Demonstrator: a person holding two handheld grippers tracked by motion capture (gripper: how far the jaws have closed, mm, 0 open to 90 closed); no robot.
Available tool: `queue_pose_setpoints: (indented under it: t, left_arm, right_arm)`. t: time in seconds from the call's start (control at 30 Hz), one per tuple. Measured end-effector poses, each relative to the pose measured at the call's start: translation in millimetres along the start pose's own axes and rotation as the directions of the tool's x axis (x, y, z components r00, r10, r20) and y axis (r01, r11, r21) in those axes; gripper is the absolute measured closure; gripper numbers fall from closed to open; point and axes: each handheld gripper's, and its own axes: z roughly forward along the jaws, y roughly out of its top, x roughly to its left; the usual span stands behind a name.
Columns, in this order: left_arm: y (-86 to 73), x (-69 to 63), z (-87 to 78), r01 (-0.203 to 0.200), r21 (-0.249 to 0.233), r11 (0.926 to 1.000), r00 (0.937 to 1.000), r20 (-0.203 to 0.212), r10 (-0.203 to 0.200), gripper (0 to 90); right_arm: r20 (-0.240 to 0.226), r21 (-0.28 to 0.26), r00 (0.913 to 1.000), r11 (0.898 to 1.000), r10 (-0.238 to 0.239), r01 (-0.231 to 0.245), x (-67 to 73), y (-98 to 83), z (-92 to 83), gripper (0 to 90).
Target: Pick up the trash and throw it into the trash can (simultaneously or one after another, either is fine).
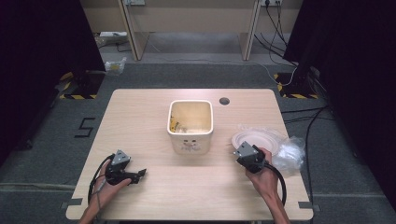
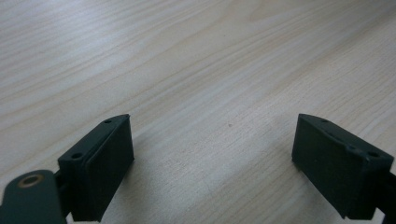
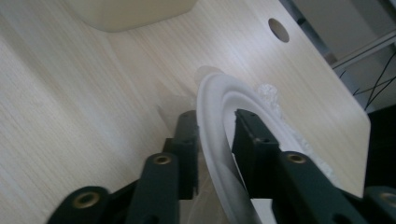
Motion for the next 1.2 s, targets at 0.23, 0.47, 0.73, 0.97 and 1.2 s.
queue_pose_setpoints:
  t: [0.23,0.47,0.73,0.97,1.2]
  left_arm:
    - [0.0,0.0,0.0,0.000,0.000,1.0000,1.0000,0.000,0.000,11.6]
    - [0.0,0.0,0.0,-0.001,0.000,1.0000,1.0000,0.000,0.001,11.6]
    - [0.0,0.0,0.0,0.000,0.000,1.0000,1.0000,0.000,0.000,11.7]
    - [0.0,0.0,0.0,-0.001,0.000,1.0000,1.0000,0.000,0.001,11.6]
    - [0.1,-0.1,-0.1,-0.001,0.002,1.0000,1.0000,-0.002,0.001,11.6]
  right_arm:
    - [0.079,-0.004,0.9886,0.992,-0.128,0.129,-0.2,3.3,-6.5,79.6]
    - [0.113,-0.051,0.9838,0.988,-0.139,0.146,-5.6,11.4,-19.9,82.3]
    - [0.130,-0.098,0.9832,0.985,-0.128,0.141,-12.2,18.3,-32.4,82.4]
    - [0.148,-0.123,0.9819,0.983,-0.118,0.137,-19.4,24.6,-40.5,82.4]
    - [0.142,-0.166,0.9857,0.979,-0.092,0.115,-26.6,32.7,-52.9,82.4]
